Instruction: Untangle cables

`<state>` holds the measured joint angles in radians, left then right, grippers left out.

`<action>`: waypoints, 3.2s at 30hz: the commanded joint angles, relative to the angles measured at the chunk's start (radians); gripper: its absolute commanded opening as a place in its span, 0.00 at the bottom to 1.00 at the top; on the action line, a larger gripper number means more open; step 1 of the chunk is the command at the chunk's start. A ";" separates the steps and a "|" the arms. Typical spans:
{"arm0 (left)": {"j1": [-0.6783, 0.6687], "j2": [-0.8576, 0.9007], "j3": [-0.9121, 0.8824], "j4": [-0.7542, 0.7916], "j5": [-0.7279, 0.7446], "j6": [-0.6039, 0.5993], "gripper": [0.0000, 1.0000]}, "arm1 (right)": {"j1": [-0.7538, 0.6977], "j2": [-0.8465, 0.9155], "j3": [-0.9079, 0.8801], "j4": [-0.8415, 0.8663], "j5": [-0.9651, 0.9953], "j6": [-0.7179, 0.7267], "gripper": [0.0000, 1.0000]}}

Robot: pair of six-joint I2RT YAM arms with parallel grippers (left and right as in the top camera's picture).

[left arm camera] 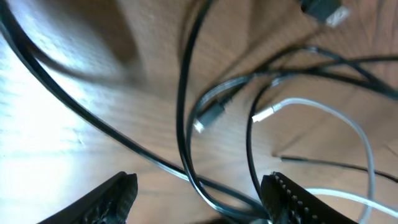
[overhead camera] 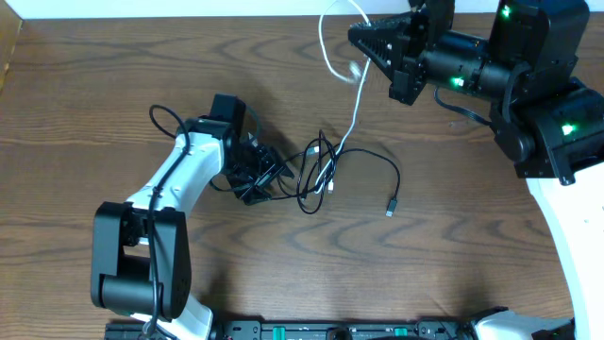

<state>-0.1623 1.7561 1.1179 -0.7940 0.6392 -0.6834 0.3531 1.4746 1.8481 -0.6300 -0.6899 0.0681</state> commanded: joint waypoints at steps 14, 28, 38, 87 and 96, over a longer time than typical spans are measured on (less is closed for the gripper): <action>-0.190 0.004 -0.003 0.012 -0.037 -0.203 0.74 | 0.004 0.001 0.001 -0.003 0.003 0.006 0.01; -0.301 0.074 -0.003 0.298 -0.268 -0.314 0.08 | 0.004 0.001 0.001 -0.018 0.003 0.006 0.01; -0.189 0.080 -0.003 0.204 -0.477 -0.067 0.08 | -0.033 0.001 0.001 -0.165 0.189 -0.036 0.01; 0.327 -0.079 0.057 0.013 -0.177 0.350 0.39 | -0.269 0.380 -0.021 -0.584 0.359 -0.025 0.40; 0.149 -0.155 0.055 0.017 -0.246 0.313 0.43 | -0.163 0.380 -0.163 -0.473 0.132 -0.020 0.59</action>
<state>0.0254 1.5879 1.1652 -0.7738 0.4408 -0.3622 0.1585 1.8545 1.7378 -1.1225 -0.4049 0.0486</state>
